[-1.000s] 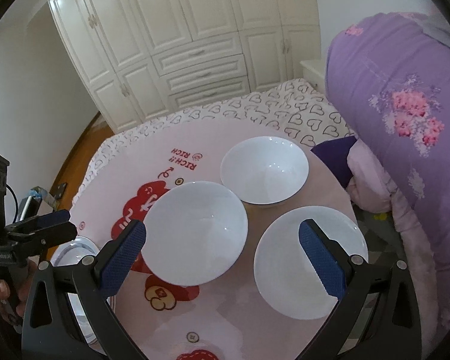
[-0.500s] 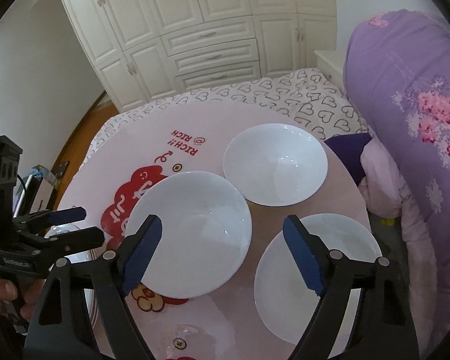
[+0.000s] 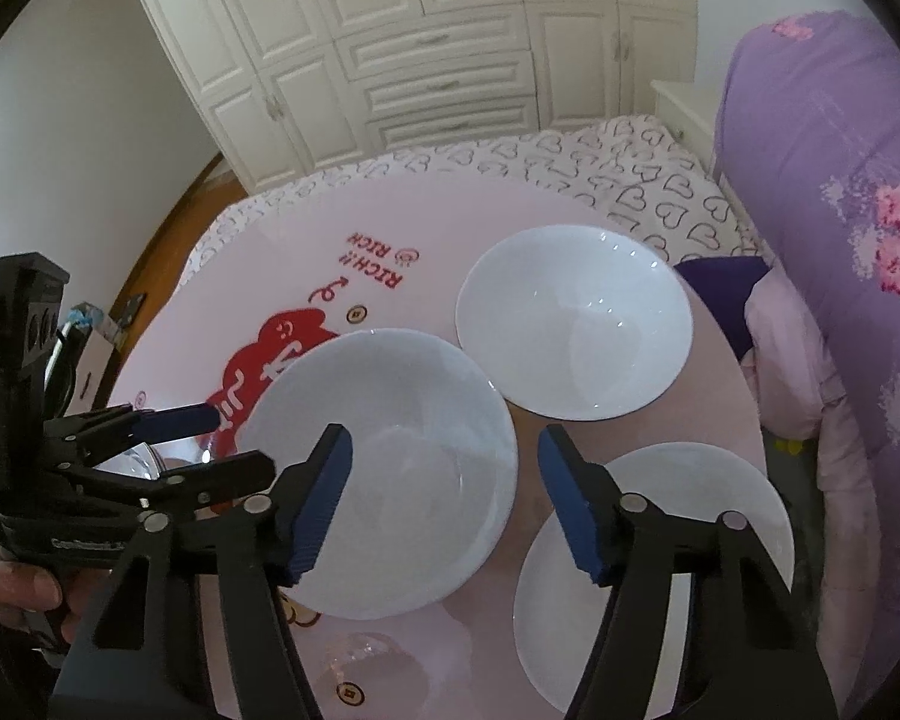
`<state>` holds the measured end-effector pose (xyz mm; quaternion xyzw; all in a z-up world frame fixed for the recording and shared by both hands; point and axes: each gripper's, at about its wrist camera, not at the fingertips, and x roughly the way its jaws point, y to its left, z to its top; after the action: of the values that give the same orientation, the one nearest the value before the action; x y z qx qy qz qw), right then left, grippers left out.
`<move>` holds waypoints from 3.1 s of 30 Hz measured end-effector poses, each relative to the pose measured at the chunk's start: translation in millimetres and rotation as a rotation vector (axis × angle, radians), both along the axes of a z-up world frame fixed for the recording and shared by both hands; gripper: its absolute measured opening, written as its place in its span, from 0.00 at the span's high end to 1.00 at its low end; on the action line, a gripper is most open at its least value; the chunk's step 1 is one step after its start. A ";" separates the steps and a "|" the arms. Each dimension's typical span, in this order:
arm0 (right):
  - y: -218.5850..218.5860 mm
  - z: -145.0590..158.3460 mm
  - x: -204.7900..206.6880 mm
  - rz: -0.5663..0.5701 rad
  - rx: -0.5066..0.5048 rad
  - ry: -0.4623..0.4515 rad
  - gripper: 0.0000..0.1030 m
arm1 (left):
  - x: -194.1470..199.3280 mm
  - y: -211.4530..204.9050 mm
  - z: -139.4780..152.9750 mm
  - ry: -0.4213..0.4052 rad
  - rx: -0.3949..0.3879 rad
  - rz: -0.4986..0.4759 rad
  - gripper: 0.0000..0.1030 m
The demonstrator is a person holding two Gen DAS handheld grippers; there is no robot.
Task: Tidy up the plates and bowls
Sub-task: 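Move both open grippers toward the white bowls on the table, then close the right gripper on a white bowl rim while the left gripper grasps another bowl, then lift and carry both white bowls with both grippers across the table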
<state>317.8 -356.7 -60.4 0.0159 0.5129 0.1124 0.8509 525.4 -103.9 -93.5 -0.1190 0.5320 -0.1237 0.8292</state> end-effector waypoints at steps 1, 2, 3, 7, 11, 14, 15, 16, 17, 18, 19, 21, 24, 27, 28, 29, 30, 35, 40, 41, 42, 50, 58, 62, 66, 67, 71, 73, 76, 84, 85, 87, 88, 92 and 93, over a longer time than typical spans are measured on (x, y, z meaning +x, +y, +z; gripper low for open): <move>1.1 -3.0 1.8 0.001 -0.008 0.014 0.43 | 2.8 -1.8 -2.7 0.008 -0.006 -0.004 0.35; 1.9 -5.1 3.1 0.004 -0.011 0.022 0.44 | 4.9 -3.0 -4.2 0.012 -0.009 -0.005 0.37; 3.4 -7.0 4.1 0.011 -0.013 0.030 0.46 | 7.8 -4.6 -6.8 0.019 -0.013 -0.008 0.38; 6.2 -14.8 8.5 0.016 -0.049 0.054 0.55 | 18.8 -11.8 -17.6 0.053 -0.067 -0.031 0.54; 1.3 -23.5 12.8 -0.010 -0.053 0.077 0.76 | 27.4 -15.9 -29.5 0.082 -0.114 -0.037 0.76; 1.6 -27.9 13.1 -0.017 -0.040 0.089 0.85 | 30.3 -19.2 -32.0 0.085 -0.114 -0.039 0.89; 3.9 -29.5 12.7 -0.018 -0.060 0.088 0.85 | 30.7 -19.4 -32.0 0.082 -0.114 -0.036 0.89; 4.8 -30.3 12.0 -0.023 -0.070 0.088 0.85 | 31.2 -19.2 -32.5 0.083 -0.117 -0.031 0.89; 4.1 -30.4 11.4 -0.033 -0.060 0.087 0.85 | 31.6 -18.6 -33.2 0.085 -0.122 -0.028 0.90; 3.4 -30.0 11.2 -0.042 -0.051 0.088 0.85 | 30.9 -17.7 -32.9 0.087 -0.127 -0.027 0.90; 2.4 -29.6 10.9 -0.052 -0.041 0.090 0.85 | 30.5 -17.8 -33.0 0.088 -0.129 -0.027 0.90; 2.8 -29.0 9.5 -0.057 -0.031 0.091 0.85 | 28.1 -16.3 -31.4 0.085 -0.127 -0.025 0.90; 7.1 -27.2 7.4 -0.056 -0.035 0.093 0.85 | 25.3 -11.9 -27.3 0.084 -0.130 -0.018 0.90; 10.3 -25.1 6.2 -0.056 -0.022 0.093 0.85 | 22.9 -5.3 -22.5 0.081 -0.135 -0.008 0.90; 11.9 -24.5 5.8 -0.057 -0.019 0.094 0.85 | 22.0 -2.5 -20.9 0.081 -0.138 -0.006 0.90; 13.3 -24.0 5.5 -0.058 -0.018 0.094 0.85 | 21.0 0.0 -19.9 0.082 -0.140 -0.003 0.90; 15.2 -23.4 5.3 -0.059 -0.017 0.093 0.85 | 20.2 2.2 -18.4 0.082 -0.141 -0.001 0.90; 25.4 -20.2 5.0 -0.060 -0.004 0.089 0.85 | 14.8 15.7 -12.8 0.080 -0.150 0.016 0.90; 41.9 -16.2 7.2 -0.044 0.011 0.083 0.85 | 11.5 39.5 -6.8 0.078 -0.168 0.045 0.90; 45.7 -15.8 8.3 -0.041 0.013 0.084 0.85 | 11.2 43.0 -5.7 0.079 -0.171 0.049 0.90; 48.9 -15.5 9.4 -0.038 0.016 0.084 0.85 | 10.3 48.6 -3.4 0.074 -0.169 0.056 0.90; 84.4 -6.8 25.6 -0.004 0.049 0.081 0.85 | 7.6 98.7 13.3 0.060 -0.201 0.111 0.90; 135.1 5.5 58.5 0.054 0.094 0.105 0.84 | 6.7 156.6 39.4 0.036 -0.193 0.169 0.90; 166.2 2.0 73.6 0.094 0.116 0.136 0.84 | 4.2 190.3 48.5 0.045 -0.179 0.208 0.90; 195.6 -5.8 86.3 0.134 0.126 0.174 0.84 | 1.0 219.7 54.2 0.061 -0.160 0.242 0.90; 200.8 -7.9 88.7 0.141 0.126 0.182 0.84 | 0.3 226.5 54.2 0.070 -0.159 0.251 0.90; 219.8 -18.8 98.7 0.165 0.117 0.220 0.84 | 3.1 239.3 52.6 0.094 -0.158 0.269 0.90; 223.1 -24.8 103.6 0.165 0.112 0.236 0.85 | 8.7 242.0 49.2 0.112 -0.157 0.272 0.90; 227.5 -35.8 110.3 0.153 0.109 0.259 0.85 | 22.0 239.8 44.6 0.128 -0.148 0.265 0.91; 224.2 -51.6 122.8 0.121 0.138 0.272 0.82 | 51.3 222.8 37.8 0.142 -0.113 0.249 0.90; 226.0 -51.8 123.6 0.120 0.133 0.271 0.80 | 52.9 221.7 37.3 0.142 -0.110 0.247 0.88; 226.6 -52.5 123.1 0.116 0.126 0.265 0.77 | 57.3 218.9 33.8 0.142 -0.086 0.246 0.87; 226.2 -53.1 123.1 0.114 0.126 0.263 0.70 | 59.0 217.6 31.6 0.144 -0.077 0.245 0.84; 223.1 -56.2 121.8 0.101 0.130 0.246 0.57 | 60.1 214.1 26.3 0.135 -0.054 0.250 0.55; 221.8 -56.2 121.6 0.096 0.137 0.241 0.53 | 60.6 212.1 25.9 0.135 -0.050 0.244 0.53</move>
<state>439.4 -134.9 -116.6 0.0629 0.6028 0.1852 0.7735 586.0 108.2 -67.6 -0.2113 0.5648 -0.0267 0.7973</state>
